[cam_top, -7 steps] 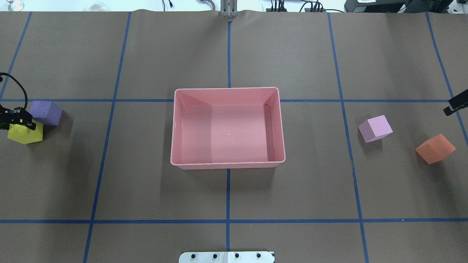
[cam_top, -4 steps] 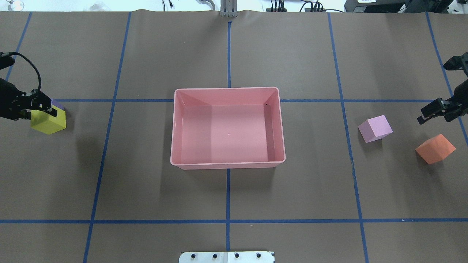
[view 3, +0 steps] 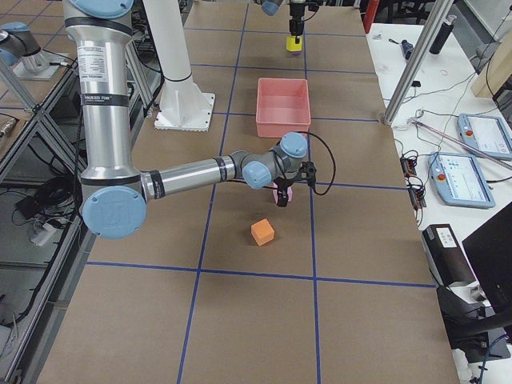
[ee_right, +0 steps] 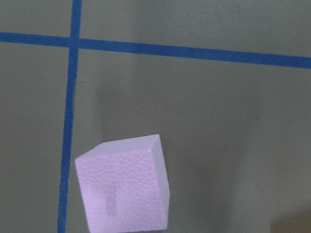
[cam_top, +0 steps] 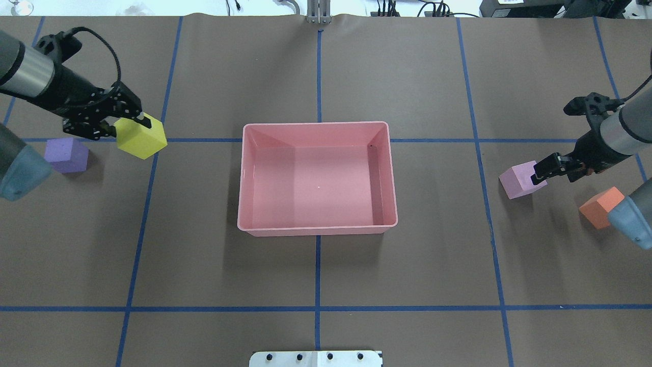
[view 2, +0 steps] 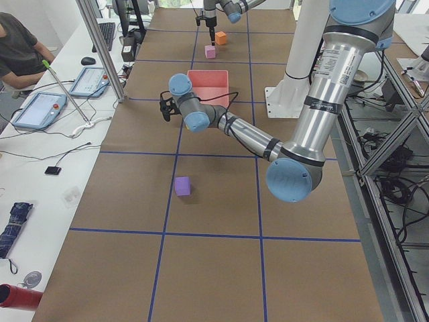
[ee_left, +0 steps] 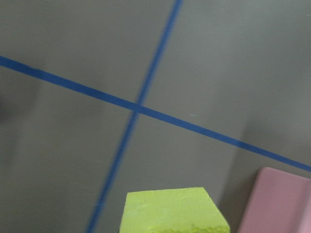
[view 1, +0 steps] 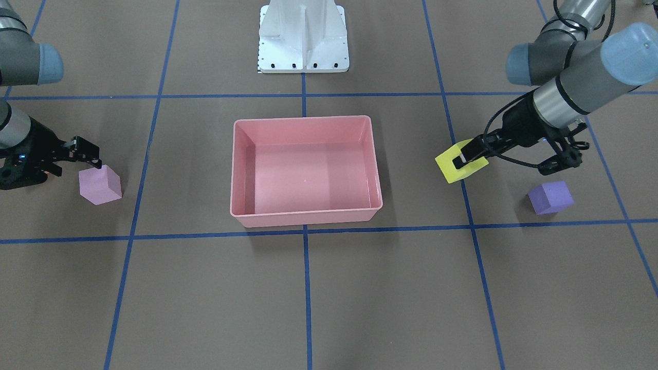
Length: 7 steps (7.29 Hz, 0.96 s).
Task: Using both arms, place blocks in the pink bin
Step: 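Carry the yellow cube into the pink bin and release it with the left gripper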
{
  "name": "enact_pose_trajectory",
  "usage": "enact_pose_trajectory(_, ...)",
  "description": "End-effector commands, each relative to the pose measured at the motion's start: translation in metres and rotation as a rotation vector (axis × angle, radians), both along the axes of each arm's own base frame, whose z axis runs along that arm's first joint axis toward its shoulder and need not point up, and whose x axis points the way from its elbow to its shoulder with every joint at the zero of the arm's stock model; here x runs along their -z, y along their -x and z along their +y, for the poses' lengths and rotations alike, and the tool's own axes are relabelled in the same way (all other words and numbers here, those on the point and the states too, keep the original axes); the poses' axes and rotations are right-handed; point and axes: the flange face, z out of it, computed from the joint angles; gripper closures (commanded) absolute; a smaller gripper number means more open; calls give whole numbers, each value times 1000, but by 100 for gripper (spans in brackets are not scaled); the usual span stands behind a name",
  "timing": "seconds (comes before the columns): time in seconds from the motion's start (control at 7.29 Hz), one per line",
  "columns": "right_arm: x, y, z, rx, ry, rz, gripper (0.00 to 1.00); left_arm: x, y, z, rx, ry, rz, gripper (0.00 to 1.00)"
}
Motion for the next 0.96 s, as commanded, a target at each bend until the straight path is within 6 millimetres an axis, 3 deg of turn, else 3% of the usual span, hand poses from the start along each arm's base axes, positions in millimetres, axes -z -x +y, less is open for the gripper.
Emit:
enact_pose_trajectory(0.0, 16, 28, -7, -10, -70, 30, 0, 81, -32, -3, 2, 33, 54, 100)
enact_pose_trajectory(0.14, 13, 24, -11, -32, -99, 62, 1, 119, -61, 6, -21, 84, 58, 100)
enact_pose_trajectory(0.27, 11, 23, -14, -49, -128, 92, 0, 136, -76, 11, -12, 111, 54, 100)
enact_pose_trajectory(0.69, 14, 37, -6, 11, -186, 98, 0, 138, -172, 63, -6, 65, -13, 100)
enact_pose_trajectory(0.82, 11, 40, -1, 26, -178, 94, 0, 134, -191, 76, -7, 65, -42, 100)
